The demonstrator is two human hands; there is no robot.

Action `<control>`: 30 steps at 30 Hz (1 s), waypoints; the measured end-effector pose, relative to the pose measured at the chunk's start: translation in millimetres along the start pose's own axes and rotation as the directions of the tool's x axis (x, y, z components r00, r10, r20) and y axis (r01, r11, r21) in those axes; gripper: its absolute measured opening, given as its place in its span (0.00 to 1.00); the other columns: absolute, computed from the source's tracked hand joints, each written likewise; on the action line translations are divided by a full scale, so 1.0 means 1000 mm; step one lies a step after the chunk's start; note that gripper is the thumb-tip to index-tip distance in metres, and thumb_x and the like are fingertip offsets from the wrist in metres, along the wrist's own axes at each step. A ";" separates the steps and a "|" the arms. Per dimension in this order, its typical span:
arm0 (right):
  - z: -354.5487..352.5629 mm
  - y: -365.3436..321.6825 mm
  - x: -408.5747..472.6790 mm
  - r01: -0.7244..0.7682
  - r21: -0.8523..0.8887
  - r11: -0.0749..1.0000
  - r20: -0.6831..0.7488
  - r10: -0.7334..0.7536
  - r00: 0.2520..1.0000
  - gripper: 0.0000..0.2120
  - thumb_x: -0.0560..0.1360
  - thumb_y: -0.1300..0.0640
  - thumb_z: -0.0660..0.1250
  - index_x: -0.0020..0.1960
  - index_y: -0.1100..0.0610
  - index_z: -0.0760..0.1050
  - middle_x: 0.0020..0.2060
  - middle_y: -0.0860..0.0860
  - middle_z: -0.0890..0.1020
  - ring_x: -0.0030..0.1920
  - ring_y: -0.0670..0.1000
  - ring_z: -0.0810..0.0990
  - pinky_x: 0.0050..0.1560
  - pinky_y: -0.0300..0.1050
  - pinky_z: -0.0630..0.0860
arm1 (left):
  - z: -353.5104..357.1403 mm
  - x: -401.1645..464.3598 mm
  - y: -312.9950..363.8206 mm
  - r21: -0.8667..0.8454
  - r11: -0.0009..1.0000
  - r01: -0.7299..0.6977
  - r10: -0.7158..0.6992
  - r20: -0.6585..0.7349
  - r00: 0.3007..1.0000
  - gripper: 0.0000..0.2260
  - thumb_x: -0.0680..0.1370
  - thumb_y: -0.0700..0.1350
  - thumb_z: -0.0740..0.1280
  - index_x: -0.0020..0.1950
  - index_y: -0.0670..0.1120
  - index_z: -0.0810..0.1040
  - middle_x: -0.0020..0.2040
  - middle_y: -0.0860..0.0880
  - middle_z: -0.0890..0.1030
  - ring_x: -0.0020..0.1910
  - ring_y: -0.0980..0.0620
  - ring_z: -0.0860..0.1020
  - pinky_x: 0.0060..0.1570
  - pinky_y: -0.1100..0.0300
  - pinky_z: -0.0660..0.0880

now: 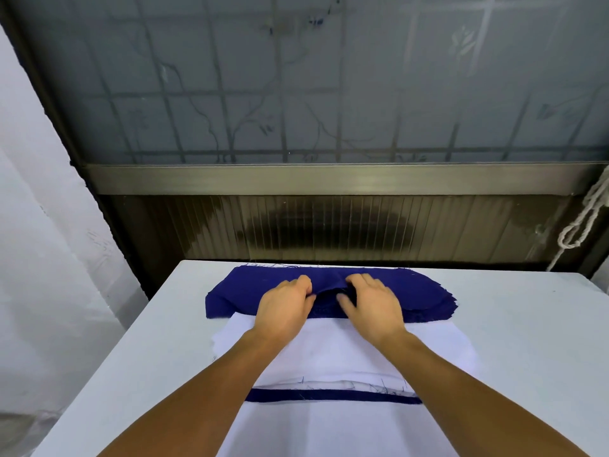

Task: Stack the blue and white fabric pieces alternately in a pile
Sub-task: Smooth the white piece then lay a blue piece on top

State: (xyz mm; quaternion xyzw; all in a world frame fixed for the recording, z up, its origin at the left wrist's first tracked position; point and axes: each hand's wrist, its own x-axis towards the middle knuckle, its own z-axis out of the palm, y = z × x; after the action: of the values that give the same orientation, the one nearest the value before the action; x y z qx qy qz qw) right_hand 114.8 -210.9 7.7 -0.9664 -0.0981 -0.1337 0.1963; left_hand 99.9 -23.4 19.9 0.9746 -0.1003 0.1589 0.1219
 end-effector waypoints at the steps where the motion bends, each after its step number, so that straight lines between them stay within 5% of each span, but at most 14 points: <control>1: -0.002 0.001 0.002 -0.036 0.020 0.999 -0.031 0.036 0.999 0.13 0.79 0.49 0.61 0.62 0.50 0.72 0.56 0.47 0.79 0.54 0.50 0.77 0.55 0.46 0.74 | 0.001 -0.001 -0.002 -0.005 1.000 0.003 -0.003 0.001 1.000 0.06 0.82 0.50 0.59 0.47 0.52 0.65 0.39 0.55 0.73 0.37 0.56 0.71 0.33 0.61 0.67; 5: -0.020 0.025 0.004 -0.126 0.003 0.992 -0.103 0.126 0.987 0.09 0.75 0.58 0.63 0.55 0.50 0.76 0.50 0.46 0.81 0.48 0.50 0.78 0.47 0.43 0.72 | 0.004 -0.007 -0.023 0.041 0.999 0.033 -0.033 0.002 0.999 0.02 0.81 0.49 0.61 0.51 0.52 0.70 0.45 0.54 0.77 0.42 0.55 0.73 0.37 0.60 0.72; 12: -0.055 0.059 -0.025 -0.052 -0.114 0.992 -0.099 0.041 0.994 0.07 0.76 0.61 0.64 0.53 0.53 0.75 0.49 0.48 0.81 0.47 0.51 0.77 0.44 0.41 0.68 | -0.009 -0.018 -0.043 0.081 0.996 -0.035 0.036 -0.016 0.999 0.12 0.81 0.48 0.60 0.61 0.52 0.79 0.57 0.56 0.79 0.53 0.56 0.76 0.48 0.63 0.74; 17: -0.103 0.043 -0.071 0.036 -0.125 0.991 -0.227 -0.064 0.972 0.10 0.71 0.64 0.72 0.47 0.52 0.77 0.38 0.46 0.82 0.36 0.53 0.78 0.34 0.43 0.73 | -0.064 -0.048 -0.036 0.029 0.991 -0.129 0.132 -0.154 0.979 0.09 0.75 0.40 0.71 0.55 0.47 0.84 0.50 0.51 0.82 0.47 0.50 0.80 0.43 0.57 0.78; 20: -0.132 0.041 -0.102 0.041 -0.084 0.996 0.000 -0.041 0.999 0.09 0.74 0.57 0.69 0.44 0.43 0.74 0.37 0.37 0.80 0.36 0.43 0.78 0.36 0.40 0.75 | -0.094 -0.077 -0.040 -0.047 0.979 -0.198 0.194 -0.066 0.979 0.07 0.75 0.43 0.72 0.52 0.52 0.84 0.45 0.60 0.79 0.43 0.59 0.78 0.39 0.64 0.76; 22: -0.144 0.046 -0.120 0.019 0.010 1.000 0.218 -0.020 0.976 0.07 0.76 0.53 0.67 0.43 0.41 0.74 0.38 0.34 0.80 0.40 0.40 0.78 0.39 0.36 0.74 | -0.106 -0.093 -0.046 -0.174 0.971 -0.161 0.183 0.119 0.976 0.06 0.78 0.48 0.69 0.51 0.57 0.83 0.44 0.63 0.78 0.44 0.62 0.77 0.41 0.67 0.74; 25: -0.149 0.048 -0.133 -0.070 0.153 0.986 0.460 -0.008 0.888 0.07 0.76 0.54 0.69 0.41 0.43 0.77 0.39 0.37 0.81 0.40 0.40 0.78 0.40 0.33 0.73 | -0.107 -0.107 -0.051 -0.252 0.963 -0.096 0.203 0.441 0.874 0.04 0.78 0.51 0.67 0.47 0.60 0.81 0.45 0.65 0.77 0.45 0.64 0.76 0.46 0.66 0.73; 27: -0.144 0.047 -0.135 -0.098 0.141 0.985 0.551 0.004 0.835 0.09 0.76 0.54 0.69 0.39 0.44 0.76 0.38 0.37 0.81 0.39 0.39 0.77 0.40 0.32 0.72 | -0.099 -0.114 -0.049 -0.229 0.972 -0.058 0.182 0.572 0.800 0.04 0.78 0.52 0.67 0.43 0.59 0.79 0.44 0.62 0.78 0.43 0.62 0.77 0.46 0.64 0.74; 30: -0.134 0.046 -0.134 -0.108 0.080 0.991 0.506 0.053 0.861 0.08 0.75 0.53 0.69 0.39 0.45 0.74 0.36 0.41 0.80 0.34 0.40 0.74 0.38 0.35 0.71 | -0.090 -0.117 -0.050 -0.175 0.984 -0.018 0.110 0.536 0.837 0.04 0.79 0.51 0.66 0.48 0.56 0.81 0.44 0.60 0.79 0.43 0.61 0.76 0.47 0.61 0.74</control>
State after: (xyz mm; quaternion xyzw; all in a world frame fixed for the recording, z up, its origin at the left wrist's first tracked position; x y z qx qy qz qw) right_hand -30.0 -325.3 70.7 -0.9594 -0.1124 0.1364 0.2199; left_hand -23.1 66.6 53.0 0.9624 -0.1758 -0.1284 0.1622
